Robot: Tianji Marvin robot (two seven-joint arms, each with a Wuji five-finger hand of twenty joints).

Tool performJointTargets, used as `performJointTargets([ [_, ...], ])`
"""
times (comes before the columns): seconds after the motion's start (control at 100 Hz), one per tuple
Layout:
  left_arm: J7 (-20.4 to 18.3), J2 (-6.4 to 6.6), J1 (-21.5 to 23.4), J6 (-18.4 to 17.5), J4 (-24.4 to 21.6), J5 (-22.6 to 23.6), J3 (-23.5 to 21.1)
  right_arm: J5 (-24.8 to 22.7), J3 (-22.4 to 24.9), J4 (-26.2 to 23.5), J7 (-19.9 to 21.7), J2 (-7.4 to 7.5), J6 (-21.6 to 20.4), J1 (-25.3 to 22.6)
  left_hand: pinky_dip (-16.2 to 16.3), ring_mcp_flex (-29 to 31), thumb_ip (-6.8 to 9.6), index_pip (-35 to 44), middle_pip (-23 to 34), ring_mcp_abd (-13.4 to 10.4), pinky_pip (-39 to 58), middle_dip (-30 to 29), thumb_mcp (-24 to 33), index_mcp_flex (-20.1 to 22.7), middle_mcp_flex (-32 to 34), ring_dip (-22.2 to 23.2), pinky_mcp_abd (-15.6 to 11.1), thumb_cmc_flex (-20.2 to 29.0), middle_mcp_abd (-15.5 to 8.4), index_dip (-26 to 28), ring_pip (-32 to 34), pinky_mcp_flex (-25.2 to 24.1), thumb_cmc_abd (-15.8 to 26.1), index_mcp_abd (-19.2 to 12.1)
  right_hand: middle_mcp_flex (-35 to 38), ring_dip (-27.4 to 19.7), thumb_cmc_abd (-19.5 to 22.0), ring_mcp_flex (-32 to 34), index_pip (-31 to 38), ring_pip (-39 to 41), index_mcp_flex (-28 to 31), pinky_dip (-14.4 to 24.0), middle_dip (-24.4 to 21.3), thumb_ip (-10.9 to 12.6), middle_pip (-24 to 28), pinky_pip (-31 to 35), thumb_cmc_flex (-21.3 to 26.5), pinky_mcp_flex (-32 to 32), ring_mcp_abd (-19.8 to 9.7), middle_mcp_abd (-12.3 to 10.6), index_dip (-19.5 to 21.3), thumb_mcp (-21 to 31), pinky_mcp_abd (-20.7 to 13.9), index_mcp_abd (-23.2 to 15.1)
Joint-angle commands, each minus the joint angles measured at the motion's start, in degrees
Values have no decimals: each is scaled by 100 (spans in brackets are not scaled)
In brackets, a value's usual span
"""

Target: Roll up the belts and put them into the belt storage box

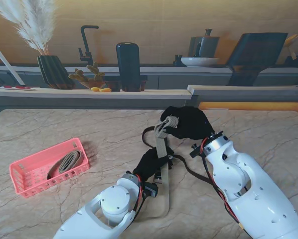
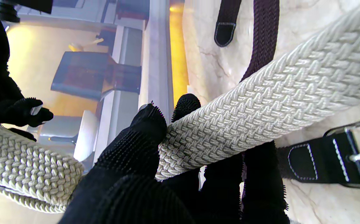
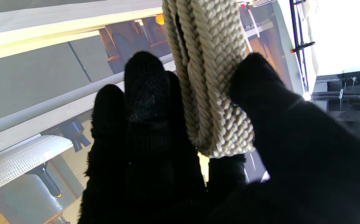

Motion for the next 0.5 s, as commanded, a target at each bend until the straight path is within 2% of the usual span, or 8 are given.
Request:
performJointTargets([
  [0.0,-128,38,26,9,-52,-32,7,-29,-72,38,-94,-54,54,1,93,159,140,223,366,66,191,204,-124,118,215,119,84,293,5,99,149,-5,169,-98,49,12,507,244,1115,190,445,-45,-47,150,219,190,454,64,-118,-146,166,406,-146,-483],
  [0.19,-507,149,48,-116,-121,-177,-21,-314,-263,351,-352,-51,35,112,93,166,154,197,266,62,187,234,-72,144,253,125,108,258,-7,105,82,13,102,-110,36,-1,535,249,1111,189,420,-57,-64,154,234,197,443,75,-149,-167,159,393,-162,-497],
  [0.21,-518,153,55,-128,-129,-189,-23,-363,-282,390,-378,-47,17,126,98,181,139,124,149,62,184,346,165,185,292,166,108,119,-11,114,36,14,33,-104,37,-3,537,249,1113,188,416,-60,-66,153,236,197,439,76,-151,-166,160,388,-165,-494],
  [0.27,-552,167,77,-156,-157,-216,-33,-488,-338,496,-462,-36,-28,166,100,209,113,62,90,85,183,341,315,237,331,174,108,43,1,70,11,14,-39,-83,37,-7,549,250,1115,186,411,-63,-71,154,241,199,433,82,-158,-175,159,381,-169,-504],
  [0.3,-583,179,91,-168,-175,-235,-41,-525,-365,539,-486,-32,-43,182,102,216,61,18,75,85,182,302,618,262,342,170,108,-132,13,65,0,14,-115,-75,33,-8,553,250,1116,186,406,-65,-74,157,241,199,434,83,-160,-175,159,380,-167,-503],
  [0.49,-620,190,155,-212,-252,-378,-72,-586,-533,747,-488,-13,-83,215,100,192,26,-226,-258,111,178,7,871,358,363,71,110,-344,70,-121,-184,12,-240,-14,36,-19,544,259,1130,186,408,-79,-91,169,261,204,443,88,-161,-168,148,367,-159,-501],
])
